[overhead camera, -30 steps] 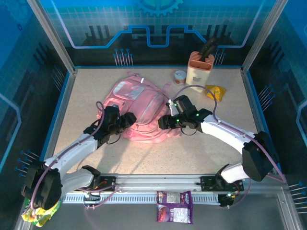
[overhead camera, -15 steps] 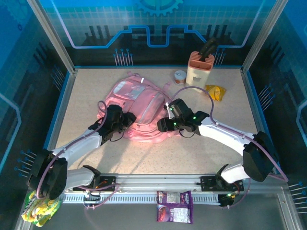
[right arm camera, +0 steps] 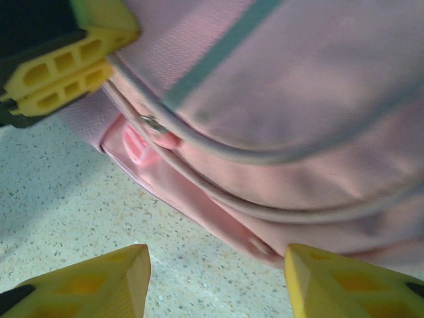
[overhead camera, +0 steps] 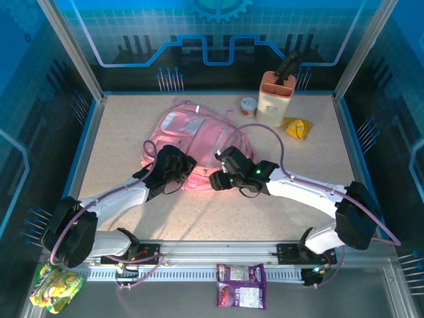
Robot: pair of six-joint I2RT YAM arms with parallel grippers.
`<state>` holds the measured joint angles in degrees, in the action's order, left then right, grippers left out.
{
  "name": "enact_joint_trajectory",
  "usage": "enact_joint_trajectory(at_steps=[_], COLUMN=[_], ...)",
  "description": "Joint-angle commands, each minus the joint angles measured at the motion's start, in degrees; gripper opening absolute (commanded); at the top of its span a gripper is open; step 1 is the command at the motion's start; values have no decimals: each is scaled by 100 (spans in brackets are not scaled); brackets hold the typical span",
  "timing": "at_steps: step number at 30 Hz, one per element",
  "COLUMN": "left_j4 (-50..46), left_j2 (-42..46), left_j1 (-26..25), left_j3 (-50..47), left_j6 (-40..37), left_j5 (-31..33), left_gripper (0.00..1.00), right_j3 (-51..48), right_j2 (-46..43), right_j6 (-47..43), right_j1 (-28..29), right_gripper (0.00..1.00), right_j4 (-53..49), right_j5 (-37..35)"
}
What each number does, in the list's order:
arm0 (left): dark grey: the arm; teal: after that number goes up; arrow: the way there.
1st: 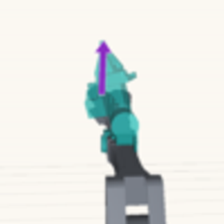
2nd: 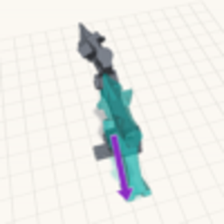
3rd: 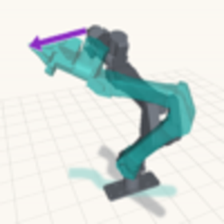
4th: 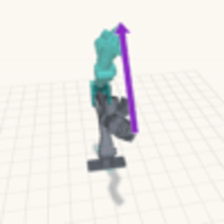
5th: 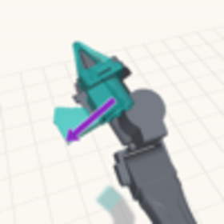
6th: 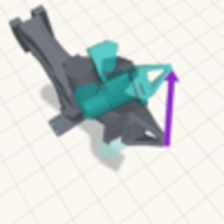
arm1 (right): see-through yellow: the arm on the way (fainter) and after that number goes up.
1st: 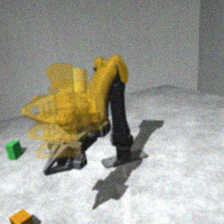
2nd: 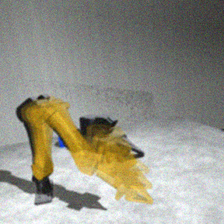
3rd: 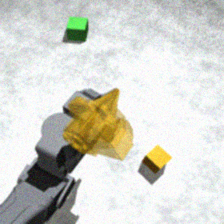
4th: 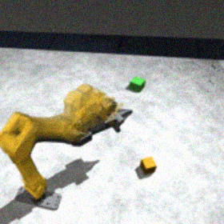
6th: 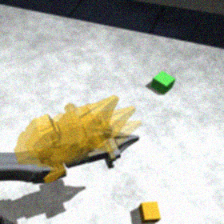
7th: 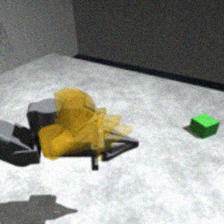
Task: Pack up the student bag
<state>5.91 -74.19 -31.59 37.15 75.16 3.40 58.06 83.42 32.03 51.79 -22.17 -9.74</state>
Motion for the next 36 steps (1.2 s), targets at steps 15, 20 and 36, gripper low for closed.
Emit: enact_joint_trajectory(at_steps=[15, 20, 36], left_j4=[631, 109, 60], left_j2=[-14, 274, 269], left_j1=[-645, -646, -666], left_j3=[298, 287, 365], left_j6=[328, 27, -119], left_j5=[85, 480, 464], left_gripper=[0, 0, 0], right_j3=[502, 301, 777], right_j2=[827, 558, 878], right_j6=[990, 1029, 216], right_j1=[182, 145, 75], right_gripper=[37, 25, 35], right_j4=[267, 203, 204], right_j5=[-1469, -1740, -1212])
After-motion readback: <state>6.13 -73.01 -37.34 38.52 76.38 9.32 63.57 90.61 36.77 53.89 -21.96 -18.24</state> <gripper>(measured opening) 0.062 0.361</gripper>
